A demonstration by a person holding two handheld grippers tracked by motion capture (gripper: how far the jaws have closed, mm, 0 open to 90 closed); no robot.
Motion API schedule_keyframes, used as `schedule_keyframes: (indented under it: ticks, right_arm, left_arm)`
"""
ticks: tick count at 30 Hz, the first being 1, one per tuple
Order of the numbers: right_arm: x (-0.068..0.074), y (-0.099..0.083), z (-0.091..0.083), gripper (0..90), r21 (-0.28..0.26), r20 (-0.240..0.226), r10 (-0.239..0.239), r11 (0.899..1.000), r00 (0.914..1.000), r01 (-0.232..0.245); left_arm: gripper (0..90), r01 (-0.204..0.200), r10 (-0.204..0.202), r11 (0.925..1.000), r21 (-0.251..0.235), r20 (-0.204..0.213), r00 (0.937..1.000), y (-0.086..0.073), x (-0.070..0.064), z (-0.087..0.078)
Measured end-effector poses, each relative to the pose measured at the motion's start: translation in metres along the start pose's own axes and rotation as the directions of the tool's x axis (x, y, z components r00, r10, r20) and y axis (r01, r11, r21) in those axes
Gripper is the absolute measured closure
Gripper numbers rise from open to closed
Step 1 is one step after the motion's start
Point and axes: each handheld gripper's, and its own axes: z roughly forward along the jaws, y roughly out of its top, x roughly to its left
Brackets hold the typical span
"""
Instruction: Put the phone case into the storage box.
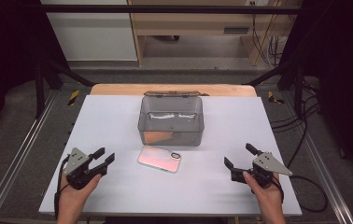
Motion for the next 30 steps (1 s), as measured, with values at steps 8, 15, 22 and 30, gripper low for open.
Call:
schedule_keyframes:
  ticks: [8,15,22,30]
  right_arm:
    - [0.004,0.002,0.003,5.3,0.017,0.002,-0.002,1.000,1.0000,0.002]
    - [0.010,0.002,0.004,5.9,0.041,-0.011,-0.034,0.999,0.9994,0.034]
    - [0.008,0.002,0.003,6.1,0.035,-0.010,-0.013,0.999,0.9999,0.014]
    - [0.008,0.002,0.002,6.2,0.039,-0.022,-0.008,0.999,0.9997,0.009]
  left_arm:
    - [78.6,-0.061,0.056,0.9824,0.177,0.031,0.9979,0.017,-0.018,0.049]
    - [86.8,-0.062,0.049,0.9566,0.285,0.055,0.9973,0.018,-0.021,0.085]
    - [89.9,-0.094,0.087,0.9174,0.387,0.035,0.9956,0.009,-0.033,0.117]
    - [90.0,-0.081,0.085,0.9164,0.392,0.006,0.9963,0.006,-0.030,0.126]
